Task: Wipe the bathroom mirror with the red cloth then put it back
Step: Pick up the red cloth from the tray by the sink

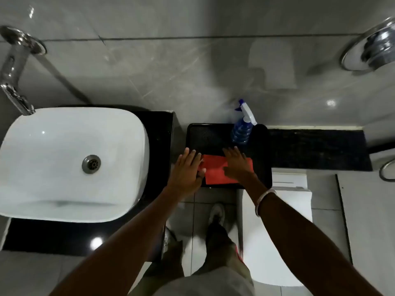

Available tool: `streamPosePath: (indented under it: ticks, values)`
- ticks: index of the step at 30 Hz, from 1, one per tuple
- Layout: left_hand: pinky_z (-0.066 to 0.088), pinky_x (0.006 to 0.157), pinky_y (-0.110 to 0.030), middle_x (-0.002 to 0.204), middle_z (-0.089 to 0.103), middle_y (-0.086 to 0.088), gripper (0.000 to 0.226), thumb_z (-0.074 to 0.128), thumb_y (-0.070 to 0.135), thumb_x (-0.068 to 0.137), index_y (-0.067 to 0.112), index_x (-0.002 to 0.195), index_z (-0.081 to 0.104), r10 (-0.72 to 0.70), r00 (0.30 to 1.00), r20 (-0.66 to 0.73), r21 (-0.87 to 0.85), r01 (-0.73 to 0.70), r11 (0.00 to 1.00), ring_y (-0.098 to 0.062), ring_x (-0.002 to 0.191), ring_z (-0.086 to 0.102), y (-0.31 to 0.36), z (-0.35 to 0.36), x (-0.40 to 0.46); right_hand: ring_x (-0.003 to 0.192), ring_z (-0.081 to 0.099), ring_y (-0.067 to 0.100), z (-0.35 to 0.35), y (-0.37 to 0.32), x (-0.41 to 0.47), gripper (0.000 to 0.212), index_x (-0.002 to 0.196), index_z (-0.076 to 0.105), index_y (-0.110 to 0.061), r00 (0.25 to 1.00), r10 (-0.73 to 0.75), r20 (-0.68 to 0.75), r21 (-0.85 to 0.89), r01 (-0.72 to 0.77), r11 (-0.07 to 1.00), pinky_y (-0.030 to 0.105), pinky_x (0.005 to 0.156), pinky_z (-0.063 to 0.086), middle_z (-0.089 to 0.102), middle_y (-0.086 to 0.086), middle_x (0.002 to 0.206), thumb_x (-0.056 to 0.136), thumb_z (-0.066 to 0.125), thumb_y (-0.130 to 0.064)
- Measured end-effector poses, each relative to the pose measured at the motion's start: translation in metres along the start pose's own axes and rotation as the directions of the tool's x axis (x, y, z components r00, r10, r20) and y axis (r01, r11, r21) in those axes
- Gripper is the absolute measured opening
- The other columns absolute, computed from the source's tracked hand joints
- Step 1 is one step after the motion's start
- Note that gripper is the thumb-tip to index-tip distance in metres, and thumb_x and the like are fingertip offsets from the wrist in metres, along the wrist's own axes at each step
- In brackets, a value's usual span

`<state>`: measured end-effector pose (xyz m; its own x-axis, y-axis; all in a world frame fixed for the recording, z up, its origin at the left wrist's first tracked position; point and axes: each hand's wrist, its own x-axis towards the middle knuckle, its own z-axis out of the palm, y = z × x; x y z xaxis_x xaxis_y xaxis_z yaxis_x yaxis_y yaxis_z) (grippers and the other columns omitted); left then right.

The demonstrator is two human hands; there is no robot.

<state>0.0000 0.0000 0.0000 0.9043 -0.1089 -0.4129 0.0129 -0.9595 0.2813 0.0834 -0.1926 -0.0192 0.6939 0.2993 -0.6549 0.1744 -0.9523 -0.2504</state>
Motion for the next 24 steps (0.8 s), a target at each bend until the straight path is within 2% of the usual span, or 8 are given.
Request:
streamPosePath:
  ticks: [3,8,12,14,16,20,22,24]
  values:
    - [-0.002,0.128,-0.042,0.173,0.011,-0.011,0.064,0.025,0.045,0.109,0.011,0.162,0.017,-0.032,0.999,0.016,-0.051,0.033,0.998,-0.028,0.161,-0.007,-0.002,0.002,0.002,0.154,0.032,0.037,-0.008,-0.005,0.010,0.078,0.162,0.026,-0.011,0.999,0.044,0.028,-0.065,-0.042,0.997,0.054,0.131,0.016,0.038,0.018,0.163,0.094,0.063,-0.014]
    - [0.010,0.131,-0.045,0.172,0.015,-0.009,0.063,0.031,0.044,0.109,0.010,0.161,0.021,-0.031,0.999,-0.026,-0.212,0.024,0.977,-0.025,0.161,-0.004,0.001,-0.007,-0.008,0.134,0.057,0.040,-0.028,-0.016,0.006,0.045,0.140,0.056,-0.001,0.985,0.053,0.164,0.025,-0.058,0.998,0.046,0.112,0.049,0.056,0.023,0.147,0.097,0.061,-0.014]
    - [0.012,0.130,-0.040,0.171,0.020,-0.004,0.059,0.040,0.038,0.109,0.014,0.161,0.026,-0.141,0.982,-0.124,-0.593,0.040,0.805,-0.013,0.159,-0.002,0.013,-0.033,-0.018,0.116,0.066,0.038,-0.056,-0.044,-0.021,0.059,0.137,0.058,-0.011,0.984,-0.047,0.169,0.139,0.024,0.990,0.046,0.103,0.054,0.068,0.019,0.128,0.095,0.047,-0.051]
    - [0.017,0.125,-0.025,0.168,0.028,-0.002,0.053,0.046,0.032,0.108,0.018,0.158,0.035,-0.264,0.949,-0.172,-0.781,0.032,0.624,-0.005,0.155,0.009,0.018,-0.052,-0.024,0.112,0.067,0.036,-0.074,-0.064,-0.038,0.052,0.130,0.063,-0.013,0.992,-0.099,0.077,0.267,0.075,0.961,0.044,0.100,0.055,0.070,0.018,0.123,0.095,0.050,-0.049]
    - [0.027,0.113,-0.010,0.162,0.038,0.000,0.046,0.048,0.027,0.108,0.020,0.153,0.044,-0.410,0.897,-0.166,-0.926,0.002,0.378,-0.004,0.149,0.027,0.016,-0.076,-0.036,0.103,0.071,0.036,-0.096,-0.089,-0.055,0.031,0.106,0.072,-0.010,0.993,-0.089,-0.074,0.411,0.112,0.905,0.039,0.091,0.056,0.075,0.018,0.108,0.095,0.057,-0.035]
    - [0.037,0.116,-0.030,0.149,0.056,0.000,0.042,0.036,0.026,0.110,0.018,0.148,0.049,-0.404,0.911,-0.086,-0.959,-0.185,-0.213,-0.009,0.131,0.056,0.004,-0.123,-0.047,0.091,0.069,0.043,-0.144,-0.157,-0.094,0.010,0.092,0.066,-0.008,0.860,-0.207,-0.466,0.267,0.360,0.894,0.040,0.074,0.049,0.073,0.022,0.095,0.085,0.065,-0.014]
    - [0.046,0.106,-0.028,0.116,0.076,-0.006,0.042,0.034,0.024,0.109,0.011,0.119,0.073,-0.472,0.879,-0.068,-0.808,-0.326,-0.491,-0.015,0.110,0.065,0.000,-0.155,-0.051,0.079,0.066,0.032,-0.162,-0.202,-0.118,0.009,0.083,0.065,-0.016,0.804,-0.375,-0.460,0.237,0.519,0.822,0.037,0.069,0.047,0.069,0.010,0.085,0.087,0.072,-0.021]
    - [0.052,0.087,-0.022,0.074,0.078,-0.004,0.065,0.031,0.024,0.109,0.008,0.071,0.082,-0.565,0.825,-0.015,-0.640,-0.442,-0.628,-0.019,0.089,0.063,-0.011,-0.177,-0.052,0.078,0.064,0.023,-0.173,-0.234,-0.131,0.018,0.083,0.066,-0.021,0.788,-0.503,-0.356,0.250,0.599,0.761,0.033,0.071,0.049,0.068,0.001,0.084,0.089,0.075,-0.035]
